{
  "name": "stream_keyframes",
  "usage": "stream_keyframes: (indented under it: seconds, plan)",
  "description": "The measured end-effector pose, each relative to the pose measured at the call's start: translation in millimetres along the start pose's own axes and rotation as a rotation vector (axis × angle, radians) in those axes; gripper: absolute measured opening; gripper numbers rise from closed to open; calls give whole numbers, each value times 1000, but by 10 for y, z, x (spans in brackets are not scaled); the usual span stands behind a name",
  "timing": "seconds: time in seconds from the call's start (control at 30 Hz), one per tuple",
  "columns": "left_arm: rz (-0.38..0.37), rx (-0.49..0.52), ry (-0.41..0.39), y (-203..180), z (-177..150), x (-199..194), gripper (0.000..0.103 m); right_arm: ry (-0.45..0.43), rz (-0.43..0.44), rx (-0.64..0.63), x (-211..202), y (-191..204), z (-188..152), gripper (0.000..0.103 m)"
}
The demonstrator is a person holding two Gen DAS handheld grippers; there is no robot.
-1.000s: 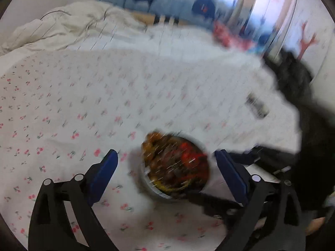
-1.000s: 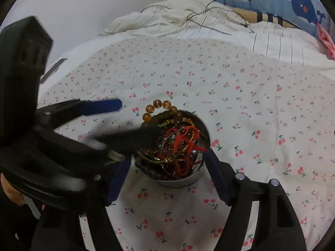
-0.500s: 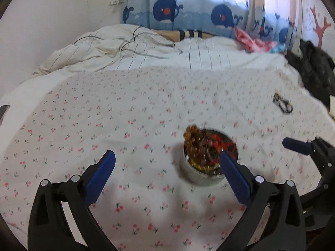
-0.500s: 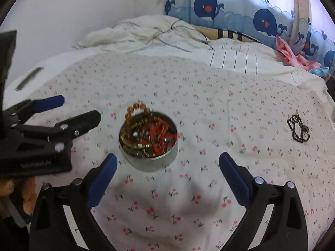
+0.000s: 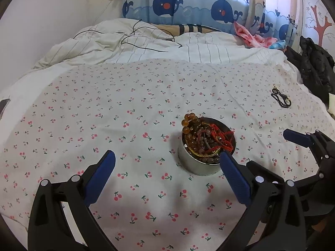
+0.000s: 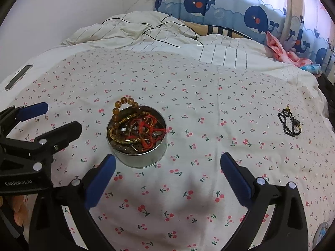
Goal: Organize jewelry
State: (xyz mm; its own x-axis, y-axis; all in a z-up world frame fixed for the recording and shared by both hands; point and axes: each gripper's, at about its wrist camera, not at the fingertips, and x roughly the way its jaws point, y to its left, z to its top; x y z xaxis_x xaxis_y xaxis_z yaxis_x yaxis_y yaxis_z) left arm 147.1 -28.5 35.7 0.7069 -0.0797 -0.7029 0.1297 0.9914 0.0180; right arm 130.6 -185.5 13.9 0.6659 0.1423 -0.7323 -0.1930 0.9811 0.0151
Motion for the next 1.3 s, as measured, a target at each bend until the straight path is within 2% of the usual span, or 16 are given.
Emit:
stream_keyframes:
  seconds: [0.2,1.3]
  plan:
    - [-4,-16,33,21,9,54,96,8,8,10,16,-12,-1,96]
    - [27,29,-16,-61,28,-52,96,-4,19,14,-11,25,33,96]
